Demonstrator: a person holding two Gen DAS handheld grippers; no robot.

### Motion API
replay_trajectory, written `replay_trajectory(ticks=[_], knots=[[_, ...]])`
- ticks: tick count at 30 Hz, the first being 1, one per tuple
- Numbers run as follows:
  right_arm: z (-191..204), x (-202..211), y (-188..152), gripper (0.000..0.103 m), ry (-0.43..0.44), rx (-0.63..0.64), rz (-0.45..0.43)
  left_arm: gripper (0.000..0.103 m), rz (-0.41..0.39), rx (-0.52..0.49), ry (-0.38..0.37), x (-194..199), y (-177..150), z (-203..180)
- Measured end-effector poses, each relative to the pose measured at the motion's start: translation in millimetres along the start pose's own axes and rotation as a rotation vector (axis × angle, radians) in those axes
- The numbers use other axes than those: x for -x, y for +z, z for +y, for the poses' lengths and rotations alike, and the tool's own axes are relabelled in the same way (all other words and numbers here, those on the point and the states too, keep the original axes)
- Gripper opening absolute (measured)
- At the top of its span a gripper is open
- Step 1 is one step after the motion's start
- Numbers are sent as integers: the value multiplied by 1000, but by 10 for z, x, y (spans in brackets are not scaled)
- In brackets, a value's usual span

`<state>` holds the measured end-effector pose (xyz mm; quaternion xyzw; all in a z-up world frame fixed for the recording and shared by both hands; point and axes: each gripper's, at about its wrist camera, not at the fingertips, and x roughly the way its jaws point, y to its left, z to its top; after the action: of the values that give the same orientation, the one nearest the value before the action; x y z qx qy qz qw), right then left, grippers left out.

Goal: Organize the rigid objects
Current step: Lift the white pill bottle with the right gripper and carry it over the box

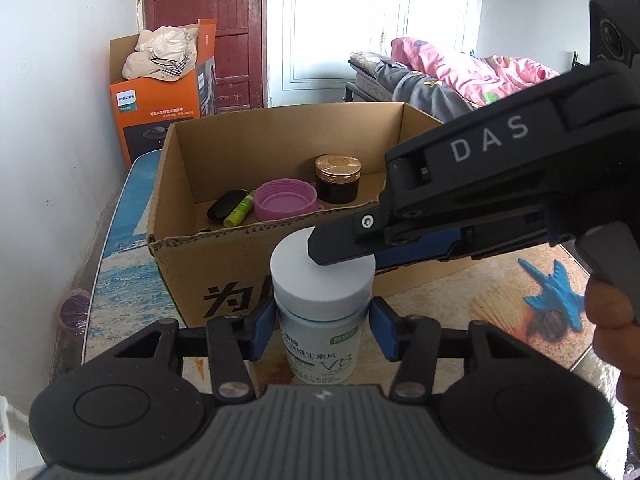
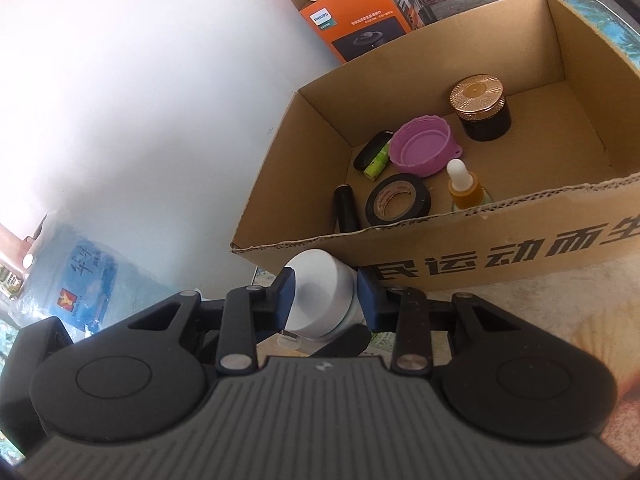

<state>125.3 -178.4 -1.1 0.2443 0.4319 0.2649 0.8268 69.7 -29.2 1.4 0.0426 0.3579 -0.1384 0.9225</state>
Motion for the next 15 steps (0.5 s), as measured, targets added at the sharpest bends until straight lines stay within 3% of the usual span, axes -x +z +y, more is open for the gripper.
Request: replay_trajectory(ticks=[15], knots=[[-346, 573, -200, 34, -70, -93, -68, 52, 14, -51, -136, -29, -21, -485]])
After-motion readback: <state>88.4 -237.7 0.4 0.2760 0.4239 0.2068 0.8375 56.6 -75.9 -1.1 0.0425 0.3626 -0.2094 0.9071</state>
